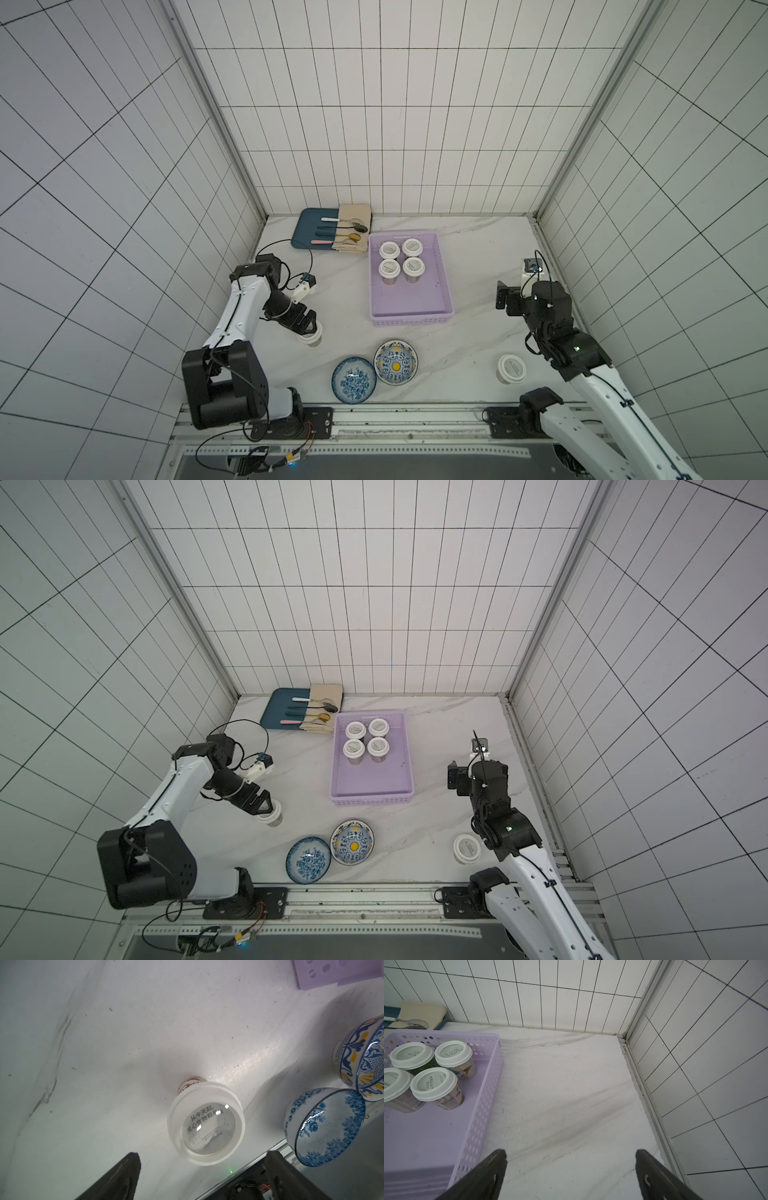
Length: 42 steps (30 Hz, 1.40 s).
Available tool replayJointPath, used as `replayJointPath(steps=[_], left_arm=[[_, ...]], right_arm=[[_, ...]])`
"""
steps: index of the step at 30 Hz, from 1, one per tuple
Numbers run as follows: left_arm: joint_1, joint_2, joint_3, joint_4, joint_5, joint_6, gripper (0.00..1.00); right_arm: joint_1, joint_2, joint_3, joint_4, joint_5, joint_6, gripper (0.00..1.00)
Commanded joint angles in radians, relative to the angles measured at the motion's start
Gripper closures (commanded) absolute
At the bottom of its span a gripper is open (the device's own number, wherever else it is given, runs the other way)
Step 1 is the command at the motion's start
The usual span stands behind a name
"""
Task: Put the yogurt in the basket
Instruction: Pick up the yogurt from the center of the board.
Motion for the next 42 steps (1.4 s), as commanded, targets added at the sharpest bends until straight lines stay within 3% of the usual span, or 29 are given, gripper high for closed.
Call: replayJointPath(steps=[1, 17, 31, 42], left_arm=[[0.015, 0.024, -0.005, 0.019, 0.039, 0.029, 0.02], [0.020, 0.147, -0.018, 0.015, 0.120, 0.069, 0.03], [0.019, 0.175, -0.047, 0.054, 0.085, 0.057, 0.03], [0.021, 0.182, -0.051, 0.046, 0.080, 0.060, 0.13]], right_arm=[[0.009, 0.001, -0.026, 0.023, 0.014, -0.006, 0.01], [0.010, 0.001, -0.025, 0.024, 0.007, -0.007, 0.01], [0.010, 0.001, -0.026, 0.026, 0.006, -0.008, 0.01], [0.010, 0.002, -0.028, 0.025, 0.006, -0.009, 0.01]])
